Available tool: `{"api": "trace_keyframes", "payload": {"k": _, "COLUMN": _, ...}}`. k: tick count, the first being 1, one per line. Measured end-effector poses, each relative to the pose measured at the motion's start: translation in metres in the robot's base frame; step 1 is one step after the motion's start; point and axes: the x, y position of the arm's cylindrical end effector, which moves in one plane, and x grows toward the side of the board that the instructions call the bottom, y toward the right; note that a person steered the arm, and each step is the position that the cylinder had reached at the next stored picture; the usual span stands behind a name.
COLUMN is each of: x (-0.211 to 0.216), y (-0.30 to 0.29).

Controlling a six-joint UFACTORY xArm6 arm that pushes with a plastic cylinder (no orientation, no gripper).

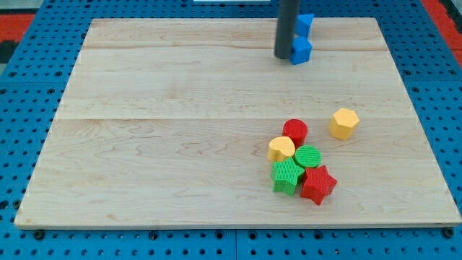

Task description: Slide the yellow hexagon towards the blue cube

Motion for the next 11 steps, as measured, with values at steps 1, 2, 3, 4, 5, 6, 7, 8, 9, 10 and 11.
{"api": "trace_keyframes", "payload": {"k": 1, "x": 0.006, "y": 0.01}}
{"api": "trace_keyframes", "payload": {"k": 2, "x": 0.042, "y": 0.02}}
{"api": "trace_keyframes", "payload": {"k": 3, "x": 0.063, "y": 0.095}}
{"api": "trace_keyframes", "payload": {"k": 4, "x": 0.12, "y": 0.125}}
{"api": "trace_keyframes", "payload": {"k": 5, "x": 0.192, "y": 0.115}}
{"api": "trace_keyframes", "payload": {"k": 6, "x": 0.212, "y": 0.074}}
{"api": "trace_keyframes", "payload": {"k": 7, "x": 0.164, "y": 0.05}}
{"api": "trace_keyframes", "payload": {"k": 8, "x": 0.134, "y": 0.044}}
{"api": "trace_keyframes", "payload": {"k": 9, "x": 0.108, "y": 0.044}}
{"api": "trace_keyframes", "payload": {"k": 10, "x": 0.087, "y": 0.044}}
{"api": "trace_keyframes", "payload": {"k": 11, "x": 0.111, "y": 0.069}}
